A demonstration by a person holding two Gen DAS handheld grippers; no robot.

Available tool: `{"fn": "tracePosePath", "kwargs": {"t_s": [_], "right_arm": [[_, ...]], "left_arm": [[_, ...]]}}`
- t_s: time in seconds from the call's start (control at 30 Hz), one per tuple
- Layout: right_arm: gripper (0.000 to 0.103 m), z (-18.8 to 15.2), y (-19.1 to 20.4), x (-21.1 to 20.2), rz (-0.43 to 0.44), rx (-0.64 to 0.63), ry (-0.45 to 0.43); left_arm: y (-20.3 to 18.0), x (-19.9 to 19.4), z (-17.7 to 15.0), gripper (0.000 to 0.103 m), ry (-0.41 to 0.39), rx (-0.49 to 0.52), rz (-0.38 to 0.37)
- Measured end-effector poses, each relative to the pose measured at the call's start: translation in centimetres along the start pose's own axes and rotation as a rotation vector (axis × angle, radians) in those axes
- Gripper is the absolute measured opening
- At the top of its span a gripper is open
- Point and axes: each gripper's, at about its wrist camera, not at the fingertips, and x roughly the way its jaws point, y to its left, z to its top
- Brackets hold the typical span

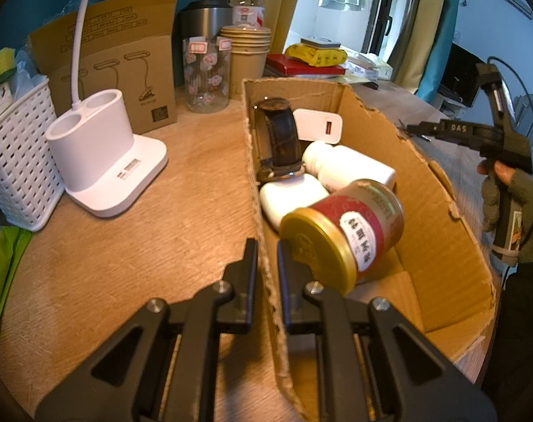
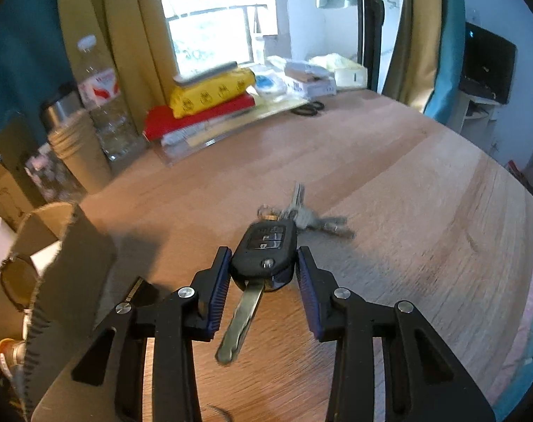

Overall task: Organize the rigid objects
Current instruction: 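Lift the car key with keys and carry it over the box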

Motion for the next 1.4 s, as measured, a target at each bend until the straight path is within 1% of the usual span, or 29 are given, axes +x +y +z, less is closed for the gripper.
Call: {"fn": "tracePosePath", "kwargs": {"t_s": [0.17, 0.57, 0.97, 1.17, 1.4], "right_arm": [[0.039, 0.0, 0.5, -1.6, 0.013, -0.012, -0.026], [0.037, 1.1, 1.7, -5.3, 0.028, -0.032, -0.122], [0.036, 1.7, 4.5, -10.9, 0.083, -0.084, -0.242], [0.036, 1.6, 6.6, -13.7, 0.137, -0.128, -0.288], [0.036, 0.7, 10.0, -16.0, 0.216, -0.204, -0.310]], "left_arm": [[0.0, 0.0, 0.0, 0.012, 0.000, 0.000, 0.000], [0.0, 0.0, 0.0, 0.012, 0.000, 0.000, 0.000], [0.0, 0.0, 0.0, 0.012, 0.000, 0.000, 0.000], [0.0, 0.0, 0.0, 0.012, 0.000, 0.000, 0.000], [0.0, 0.0, 0.0, 0.012, 0.000, 0.000, 0.000]]}}
